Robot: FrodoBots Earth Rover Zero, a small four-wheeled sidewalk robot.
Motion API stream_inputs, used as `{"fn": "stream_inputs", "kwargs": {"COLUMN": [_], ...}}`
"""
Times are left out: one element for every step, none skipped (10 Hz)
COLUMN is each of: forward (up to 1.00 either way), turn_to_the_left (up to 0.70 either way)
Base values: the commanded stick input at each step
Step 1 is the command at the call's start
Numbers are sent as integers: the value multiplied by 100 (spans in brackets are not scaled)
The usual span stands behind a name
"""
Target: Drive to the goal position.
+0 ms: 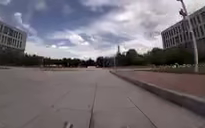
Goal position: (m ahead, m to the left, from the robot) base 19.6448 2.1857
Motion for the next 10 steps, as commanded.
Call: {"fn": "stream_inputs", "kwargs": {"forward": [100, 100, 100, 100, 100, 100, 100, 100, 100, 100], "turn_to_the_left": [3, 3, 3, 3, 3, 3, 3, 3, 3, 3]}}
